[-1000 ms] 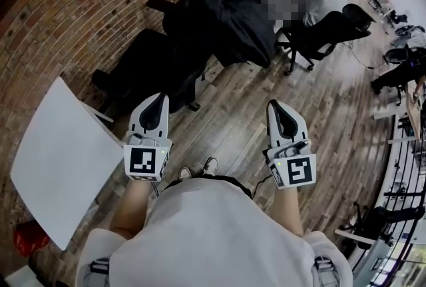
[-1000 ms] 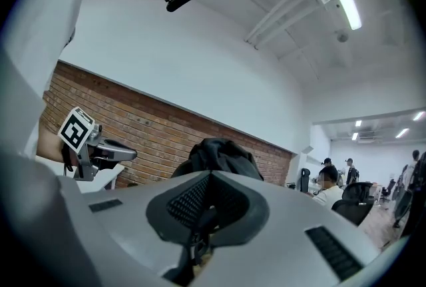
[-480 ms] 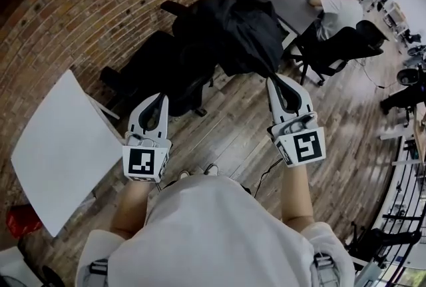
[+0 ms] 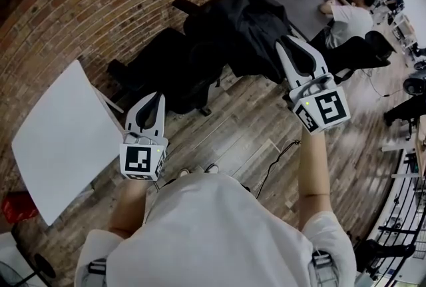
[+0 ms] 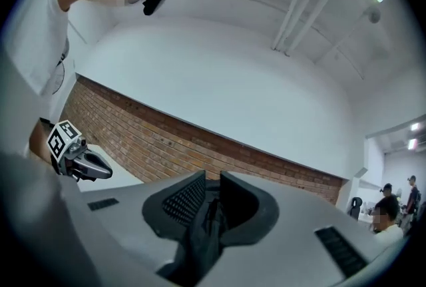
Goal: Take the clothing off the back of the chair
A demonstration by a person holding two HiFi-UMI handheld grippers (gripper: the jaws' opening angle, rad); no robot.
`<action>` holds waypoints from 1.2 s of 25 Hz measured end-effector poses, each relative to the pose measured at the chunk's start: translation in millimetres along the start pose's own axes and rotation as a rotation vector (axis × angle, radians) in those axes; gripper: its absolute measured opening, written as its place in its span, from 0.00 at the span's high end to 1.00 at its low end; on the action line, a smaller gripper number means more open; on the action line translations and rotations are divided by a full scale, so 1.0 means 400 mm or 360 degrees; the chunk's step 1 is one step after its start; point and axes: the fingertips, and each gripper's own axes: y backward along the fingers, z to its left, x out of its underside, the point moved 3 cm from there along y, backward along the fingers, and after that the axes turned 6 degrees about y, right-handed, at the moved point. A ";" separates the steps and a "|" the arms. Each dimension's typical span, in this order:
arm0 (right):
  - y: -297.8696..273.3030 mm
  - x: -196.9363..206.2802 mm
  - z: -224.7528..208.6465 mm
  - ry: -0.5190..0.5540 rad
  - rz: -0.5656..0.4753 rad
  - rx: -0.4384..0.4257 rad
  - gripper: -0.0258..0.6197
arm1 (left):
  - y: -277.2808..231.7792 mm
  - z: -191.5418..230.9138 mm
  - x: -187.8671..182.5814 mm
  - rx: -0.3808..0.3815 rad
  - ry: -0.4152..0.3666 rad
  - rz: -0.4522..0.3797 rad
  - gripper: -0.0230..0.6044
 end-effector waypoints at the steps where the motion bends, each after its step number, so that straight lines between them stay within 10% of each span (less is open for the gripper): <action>1: -0.021 -0.001 -0.011 -0.0006 0.0028 -0.0038 0.83 | 0.003 0.001 0.001 -0.0002 0.0000 0.0003 0.92; 19: -0.368 0.102 -0.075 -0.0097 0.0642 -0.0669 0.12 | 0.063 0.037 0.021 -0.0137 0.0013 0.0056 0.92; 30: -0.338 0.307 0.102 0.0739 0.1170 -0.0808 0.11 | 0.054 0.038 0.053 -0.0173 0.0063 0.0112 0.92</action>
